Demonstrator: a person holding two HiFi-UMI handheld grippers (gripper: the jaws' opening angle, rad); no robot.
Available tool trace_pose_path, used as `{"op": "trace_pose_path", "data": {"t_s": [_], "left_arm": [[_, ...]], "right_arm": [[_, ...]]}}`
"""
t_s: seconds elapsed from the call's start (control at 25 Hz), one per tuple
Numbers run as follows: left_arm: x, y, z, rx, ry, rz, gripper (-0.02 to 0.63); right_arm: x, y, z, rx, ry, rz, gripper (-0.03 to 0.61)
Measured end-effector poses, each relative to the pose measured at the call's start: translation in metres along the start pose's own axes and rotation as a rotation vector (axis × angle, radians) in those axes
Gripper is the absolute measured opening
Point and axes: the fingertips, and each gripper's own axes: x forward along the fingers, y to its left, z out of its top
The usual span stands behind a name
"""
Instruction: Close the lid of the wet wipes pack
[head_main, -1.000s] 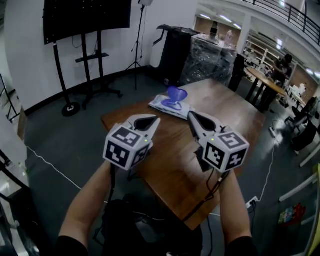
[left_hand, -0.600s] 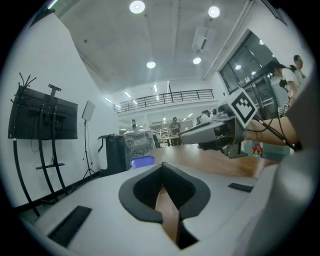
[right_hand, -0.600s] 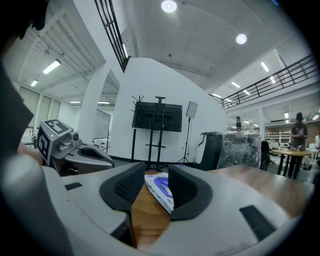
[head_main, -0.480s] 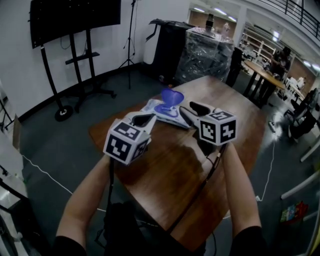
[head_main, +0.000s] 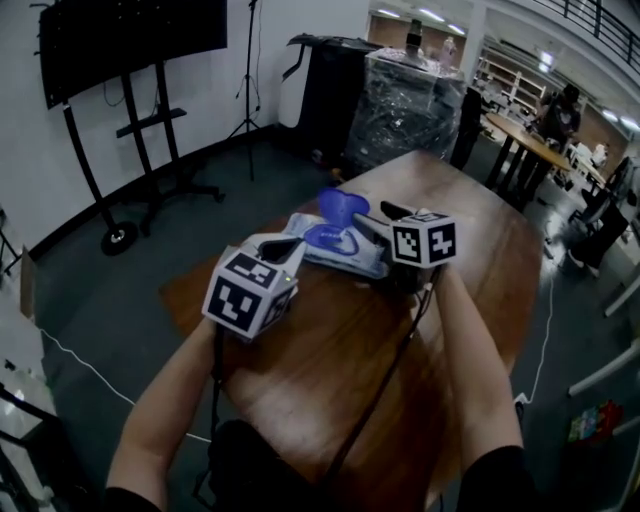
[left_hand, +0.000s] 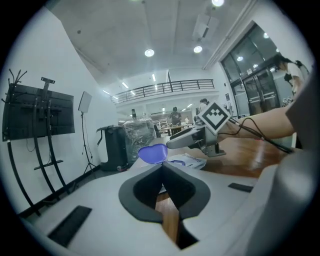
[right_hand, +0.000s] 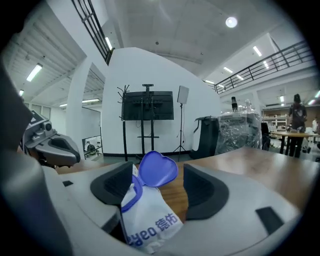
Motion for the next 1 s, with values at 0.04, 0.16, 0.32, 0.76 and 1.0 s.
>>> {"op": "trace_pose_path", "data": {"t_s": [0.04,0.16,0.32,0.76,1.0], "left_arm": [[0.002,0.000,-0.002,0.002,0.006,-0.007,0.008],[0.008,0.001,-0.008,0.008,0.027,-0.023,0.008],[0.013,0.005,-0.013,0.008,0.051,-0.028,0.008],[0.022,0.006,-0.020,0.024,0.107,-0.043,0.008],[0.020,0.003,-0.021,0.015,0.105,-0.040,0.008]], "right_arm": [[0.007,-0.005,-0.003,0.012,0.007,0.008,0.316],[0.025,-0.013,-0.010,0.019,0.050,0.041,0.318],[0.040,-0.012,-0.012,-0.023,0.096,0.078,0.318],[0.005,0.036,0.004,-0.086,0.053,0.296,0.316],[-0.017,0.061,-0.011,-0.086,0.078,0.365,0.250]]}}
